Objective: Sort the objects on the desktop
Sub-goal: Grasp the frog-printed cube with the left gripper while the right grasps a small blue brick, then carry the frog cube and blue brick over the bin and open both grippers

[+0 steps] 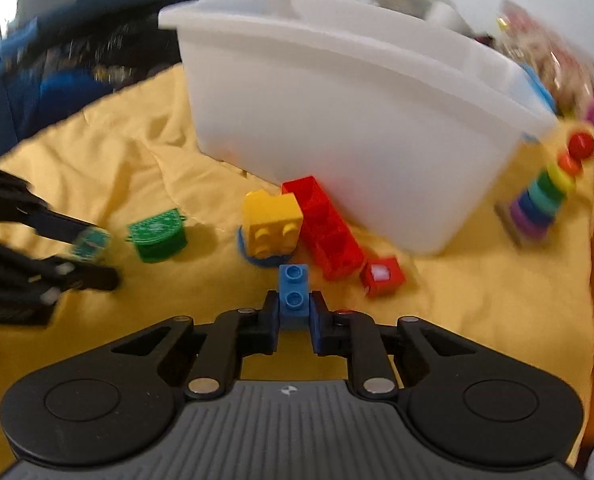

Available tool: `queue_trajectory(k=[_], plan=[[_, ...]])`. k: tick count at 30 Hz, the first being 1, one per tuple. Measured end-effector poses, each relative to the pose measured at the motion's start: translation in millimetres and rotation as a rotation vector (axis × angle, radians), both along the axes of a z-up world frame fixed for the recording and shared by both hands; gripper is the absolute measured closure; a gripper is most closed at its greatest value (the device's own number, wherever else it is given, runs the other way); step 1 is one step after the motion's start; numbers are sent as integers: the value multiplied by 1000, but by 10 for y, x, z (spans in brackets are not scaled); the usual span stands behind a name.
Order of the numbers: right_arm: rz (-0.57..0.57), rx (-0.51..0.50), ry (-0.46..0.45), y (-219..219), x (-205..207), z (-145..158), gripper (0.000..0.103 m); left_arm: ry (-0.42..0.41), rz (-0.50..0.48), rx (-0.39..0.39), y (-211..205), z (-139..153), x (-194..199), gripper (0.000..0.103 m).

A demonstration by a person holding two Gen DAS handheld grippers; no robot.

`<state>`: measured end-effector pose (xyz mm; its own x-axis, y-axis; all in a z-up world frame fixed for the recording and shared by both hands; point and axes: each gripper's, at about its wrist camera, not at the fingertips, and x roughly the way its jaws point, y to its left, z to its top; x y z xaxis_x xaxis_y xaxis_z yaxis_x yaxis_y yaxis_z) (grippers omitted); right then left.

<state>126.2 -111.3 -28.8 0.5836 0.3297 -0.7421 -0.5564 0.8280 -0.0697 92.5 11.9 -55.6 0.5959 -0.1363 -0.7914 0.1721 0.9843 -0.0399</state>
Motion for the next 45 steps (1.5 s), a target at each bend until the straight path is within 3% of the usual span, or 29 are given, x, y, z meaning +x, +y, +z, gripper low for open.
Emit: queue_trajectory(k=[3, 7, 10, 12, 14, 15, 18, 22, 25, 29, 32, 36, 39, 41, 45], plan=[[-27, 67, 53, -185, -175, 36, 86, 14, -45, -63, 4, 20, -83, 71], [-43, 81, 85, -323, -363, 11, 86, 31, -133, -85, -144, 12, -320, 71], [-55, 93, 106, -374, -448, -10, 86, 10, -135, -53, -241, -29, -453, 70], [-60, 94, 119, -380, -461, -60, 85, -10, -143, -19, -305, -31, -528, 64], [-68, 106, 113, -397, -480, -100, 85, -16, -160, 20, -364, -28, -556, 67], [-67, 105, 109, -392, -489, -95, 85, -14, -153, 16, -364, -24, -550, 71], [-51, 86, 92, -365, -515, -98, 85, 3, -115, -34, -289, -5, -513, 71], [-52, 94, 101, -389, -531, -69, 86, -30, -104, -38, -240, 154, -517, 72], [-57, 113, 98, -409, -493, 36, 86, -109, -110, -30, -246, 483, -470, 71], [-38, 142, -2, -412, -366, 445, 86, -256, -108, -8, -241, 1038, -245, 71], [-19, 154, -108, -378, -181, 813, 86, -326, -83, -8, -205, 1340, 38, 71], [-63, 222, -153, -363, 215, 1207, 85, -397, -68, 16, -221, 1636, 438, 71], [-100, 244, -191, -331, 526, 1405, 85, -408, -63, 14, -242, 1695, 757, 71], [-124, 237, -205, -299, 740, 1437, 85, -373, -53, -16, -231, 1634, 997, 71], [-193, 216, -112, -260, 1066, 1255, 85, -300, -20, 16, -220, 1367, 1279, 71]])
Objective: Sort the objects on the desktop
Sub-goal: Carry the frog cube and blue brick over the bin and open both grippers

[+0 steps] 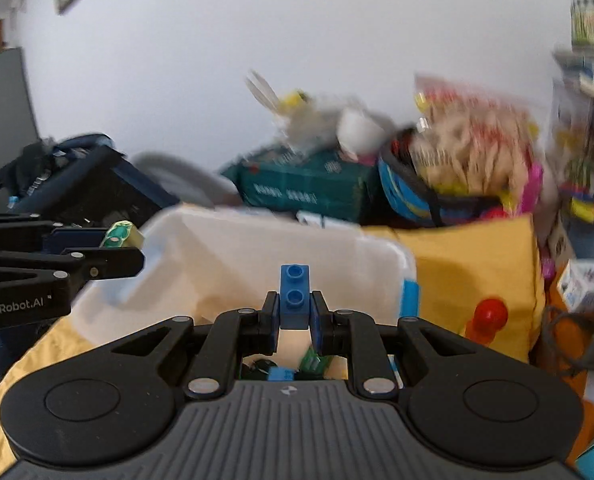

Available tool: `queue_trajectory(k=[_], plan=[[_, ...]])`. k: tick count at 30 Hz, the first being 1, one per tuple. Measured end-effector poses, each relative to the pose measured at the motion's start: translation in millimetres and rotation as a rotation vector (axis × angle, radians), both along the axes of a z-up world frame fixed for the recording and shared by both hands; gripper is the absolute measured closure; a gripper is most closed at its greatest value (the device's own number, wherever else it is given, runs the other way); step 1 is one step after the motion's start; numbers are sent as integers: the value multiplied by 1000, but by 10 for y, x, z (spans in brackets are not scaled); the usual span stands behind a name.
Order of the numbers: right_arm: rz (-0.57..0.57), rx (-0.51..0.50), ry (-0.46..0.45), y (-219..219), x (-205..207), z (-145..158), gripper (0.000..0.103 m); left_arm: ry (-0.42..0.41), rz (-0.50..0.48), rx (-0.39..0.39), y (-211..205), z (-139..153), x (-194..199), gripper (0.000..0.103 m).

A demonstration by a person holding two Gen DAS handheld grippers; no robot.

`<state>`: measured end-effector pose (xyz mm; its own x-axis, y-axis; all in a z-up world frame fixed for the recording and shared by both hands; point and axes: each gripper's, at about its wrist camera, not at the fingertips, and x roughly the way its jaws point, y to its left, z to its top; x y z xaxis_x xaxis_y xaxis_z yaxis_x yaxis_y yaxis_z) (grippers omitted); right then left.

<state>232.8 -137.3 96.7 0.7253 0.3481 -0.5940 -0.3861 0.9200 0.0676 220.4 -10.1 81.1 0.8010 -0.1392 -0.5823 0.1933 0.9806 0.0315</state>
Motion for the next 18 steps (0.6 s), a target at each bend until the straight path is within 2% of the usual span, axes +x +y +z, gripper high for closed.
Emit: queue_trajectory(k=[3, 5, 7, 9, 13, 16, 18], plan=[[-18, -47, 39, 37, 96, -181, 84, 75, -28, 65, -32, -229, 135, 69], [-21, -64, 71, 51, 124, -270, 78, 90, -31, 107, -41, -304, 153, 65], [-21, -64, 87, 54, 118, -316, 73, 94, -23, 95, -11, -311, 139, 60], [-21, -82, 70, 60, 87, -312, 72, 82, -15, 66, 37, -265, 90, 57], [-18, -81, 57, 52, 80, -254, 70, 34, -12, 55, 53, -133, -12, 56], [-11, -70, 45, 35, 48, -197, 68, -8, -20, 19, 68, -9, -169, 49], [-4, -62, 33, 28, 10, -149, 67, -38, -16, 24, 76, 44, -301, 41]])
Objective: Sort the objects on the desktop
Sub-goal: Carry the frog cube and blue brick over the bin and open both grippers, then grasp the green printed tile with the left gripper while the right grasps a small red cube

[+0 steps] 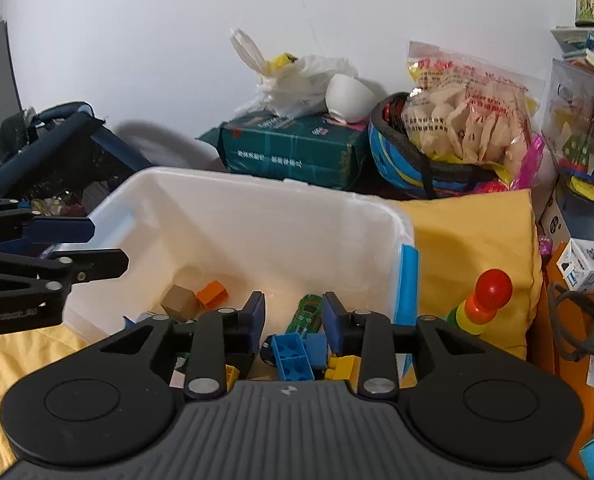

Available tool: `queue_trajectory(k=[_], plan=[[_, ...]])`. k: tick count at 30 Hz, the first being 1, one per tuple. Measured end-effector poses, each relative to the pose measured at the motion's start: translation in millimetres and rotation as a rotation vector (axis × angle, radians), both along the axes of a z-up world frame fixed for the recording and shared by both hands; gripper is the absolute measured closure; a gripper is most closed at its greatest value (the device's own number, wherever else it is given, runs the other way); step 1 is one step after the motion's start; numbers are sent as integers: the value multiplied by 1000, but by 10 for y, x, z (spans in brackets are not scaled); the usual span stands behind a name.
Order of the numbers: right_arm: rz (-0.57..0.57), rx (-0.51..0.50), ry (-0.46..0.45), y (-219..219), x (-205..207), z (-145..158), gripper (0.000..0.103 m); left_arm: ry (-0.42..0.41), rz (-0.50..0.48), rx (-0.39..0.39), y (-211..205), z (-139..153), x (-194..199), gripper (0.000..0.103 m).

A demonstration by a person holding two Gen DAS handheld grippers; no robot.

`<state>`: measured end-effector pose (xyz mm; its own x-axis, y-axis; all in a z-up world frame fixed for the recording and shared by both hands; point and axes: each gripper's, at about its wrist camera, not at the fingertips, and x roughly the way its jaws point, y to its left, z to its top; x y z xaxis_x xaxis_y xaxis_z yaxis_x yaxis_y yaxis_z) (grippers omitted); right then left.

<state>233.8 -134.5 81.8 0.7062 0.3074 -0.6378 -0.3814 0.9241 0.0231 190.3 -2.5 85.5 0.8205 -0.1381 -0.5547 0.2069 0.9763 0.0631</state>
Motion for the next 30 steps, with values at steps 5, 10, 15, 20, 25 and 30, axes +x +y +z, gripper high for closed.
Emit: queue_trajectory(k=[5, 10, 15, 20, 25, 30], plan=[[43, -5, -105, -65, -349, 195, 58, -59, 2, -1, 58, -7, -453, 32], [101, -10, -127, -193, -712, 163, 57, 47, -8, -30, 27, -375, -773, 32], [138, -62, -40, -206, -920, -219, 59, 181, -31, 8, -52, -849, -924, 32], [159, -109, 84, -136, -1087, -694, 61, 223, -6, -26, 15, -1012, -904, 32], [171, -122, 163, -102, -1243, -1001, 61, 259, -15, 0, -56, -1197, -790, 33], [194, -122, 115, -7, -1268, -982, 59, 320, -24, -14, -102, -1391, -631, 58]])
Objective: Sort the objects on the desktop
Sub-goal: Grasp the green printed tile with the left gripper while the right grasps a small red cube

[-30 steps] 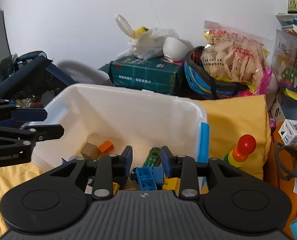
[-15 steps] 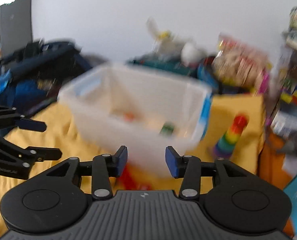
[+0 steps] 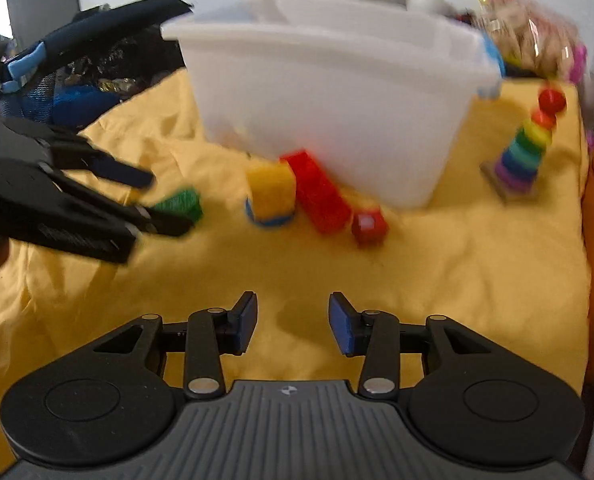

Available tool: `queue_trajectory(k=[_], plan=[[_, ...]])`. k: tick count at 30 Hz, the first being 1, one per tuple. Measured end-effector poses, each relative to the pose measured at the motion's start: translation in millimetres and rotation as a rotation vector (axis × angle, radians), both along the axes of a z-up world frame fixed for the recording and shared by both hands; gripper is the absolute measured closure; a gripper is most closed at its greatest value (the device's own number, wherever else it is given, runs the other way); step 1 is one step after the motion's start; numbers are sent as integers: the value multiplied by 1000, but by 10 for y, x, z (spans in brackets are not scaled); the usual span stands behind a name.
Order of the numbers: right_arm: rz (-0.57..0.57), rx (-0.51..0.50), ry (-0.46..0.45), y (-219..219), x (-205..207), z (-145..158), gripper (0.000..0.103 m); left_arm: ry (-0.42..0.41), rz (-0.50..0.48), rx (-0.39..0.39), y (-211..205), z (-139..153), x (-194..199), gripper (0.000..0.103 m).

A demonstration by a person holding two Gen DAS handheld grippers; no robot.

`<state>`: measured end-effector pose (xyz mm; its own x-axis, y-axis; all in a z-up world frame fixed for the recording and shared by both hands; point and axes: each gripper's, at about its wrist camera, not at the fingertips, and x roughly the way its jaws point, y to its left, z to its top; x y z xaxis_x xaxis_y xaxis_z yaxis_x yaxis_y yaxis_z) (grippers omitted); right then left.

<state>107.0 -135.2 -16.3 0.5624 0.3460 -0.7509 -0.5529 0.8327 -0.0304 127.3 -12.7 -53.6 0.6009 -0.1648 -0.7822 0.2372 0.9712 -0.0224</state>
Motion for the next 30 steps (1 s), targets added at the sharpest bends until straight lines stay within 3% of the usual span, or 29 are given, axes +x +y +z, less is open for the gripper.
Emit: queue_trajectory(k=[5, 12, 14, 16, 20, 26, 28, 30], plan=[[-37, -44, -93, 27, 186, 42, 59, 29, -26, -89, 47, 11, -146, 76], [-32, -127, -116, 40, 604, -149, 64, 84, -45, -198, 91, -17, -516, 76], [-24, -109, -74, 25, 687, -189, 80, 79, -43, -182, 78, -11, -539, 76], [-47, -62, -27, -22, 729, -189, 81, 55, -28, -133, 68, 25, -541, 75], [-60, 0, 15, -105, 552, -99, 81, 23, 12, -91, 54, 91, -403, 64], [-49, 15, 66, -166, 143, -141, 80, 11, 28, -53, -114, 39, -142, 64], [-44, 7, 68, -180, 26, -179, 80, 15, 42, -38, -125, 12, -126, 79], [-44, -1, 54, -184, -66, -189, 80, 26, 39, -63, -90, 0, -145, 78]])
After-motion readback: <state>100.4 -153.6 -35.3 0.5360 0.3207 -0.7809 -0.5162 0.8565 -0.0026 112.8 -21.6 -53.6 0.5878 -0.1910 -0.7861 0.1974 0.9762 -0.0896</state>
